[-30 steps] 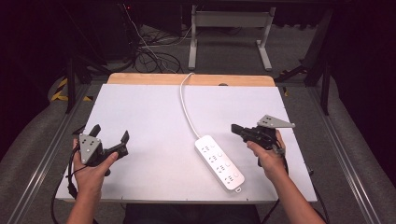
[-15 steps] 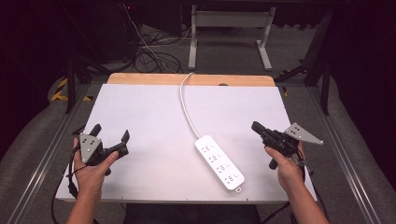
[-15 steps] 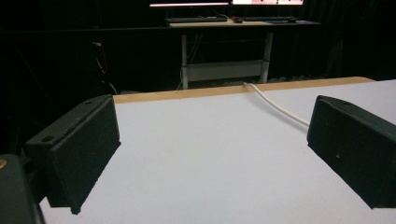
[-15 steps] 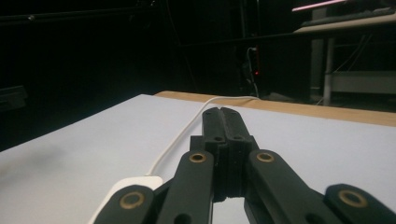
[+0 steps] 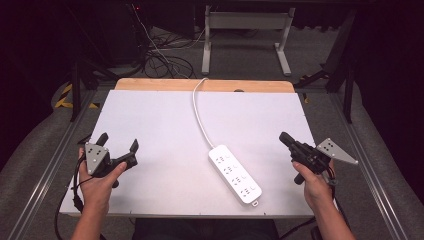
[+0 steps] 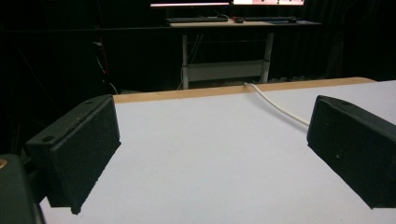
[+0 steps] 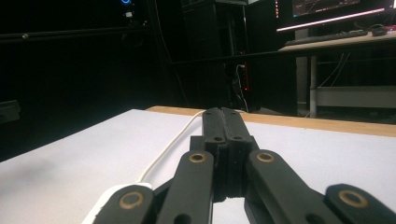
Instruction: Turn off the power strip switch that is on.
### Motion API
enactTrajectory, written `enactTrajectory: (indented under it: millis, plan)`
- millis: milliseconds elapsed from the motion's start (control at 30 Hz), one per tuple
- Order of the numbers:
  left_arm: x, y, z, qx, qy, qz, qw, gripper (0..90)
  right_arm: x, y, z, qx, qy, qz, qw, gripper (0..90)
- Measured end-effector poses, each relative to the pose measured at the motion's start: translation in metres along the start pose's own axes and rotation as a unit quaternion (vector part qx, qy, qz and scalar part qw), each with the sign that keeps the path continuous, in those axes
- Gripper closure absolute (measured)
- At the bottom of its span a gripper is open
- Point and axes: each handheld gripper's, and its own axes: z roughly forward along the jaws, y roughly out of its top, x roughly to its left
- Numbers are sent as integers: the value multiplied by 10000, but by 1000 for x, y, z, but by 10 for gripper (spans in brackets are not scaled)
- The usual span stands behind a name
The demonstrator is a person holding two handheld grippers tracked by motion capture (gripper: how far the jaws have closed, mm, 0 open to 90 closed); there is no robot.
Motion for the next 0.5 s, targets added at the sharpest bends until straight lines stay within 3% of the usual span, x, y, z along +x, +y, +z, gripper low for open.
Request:
enactTrajectory:
  millis: [133, 167, 200, 300, 400, 500]
  plan:
    - [0, 0, 0, -4, 5, -5, 10000, 31, -1, 0, -1, -8, -37, -25, 10000, 892]
    - [0, 0, 0, -2, 6, -7, 10000, 31, -1, 0, -1, -23, -32, -69, 10000, 852]
    - [0, 0, 0, 6, 10, 2, 10000, 31, -1, 1, -1, 5, -26, -118, 9999, 785]
    - [0, 0, 0, 4, 15, 4, 10000, 31, 2, 0, 4, 225, -110, -182, 9995, 459]
    - [1, 0, 0, 11, 33, -8, 10000, 28, 5, -1, 8, 287, -150, -281, 9991, 240]
    - [1, 0, 1, 11, 28, -25, 10000, 26, 7, -1, 10, 267, -170, -223, 9992, 126]
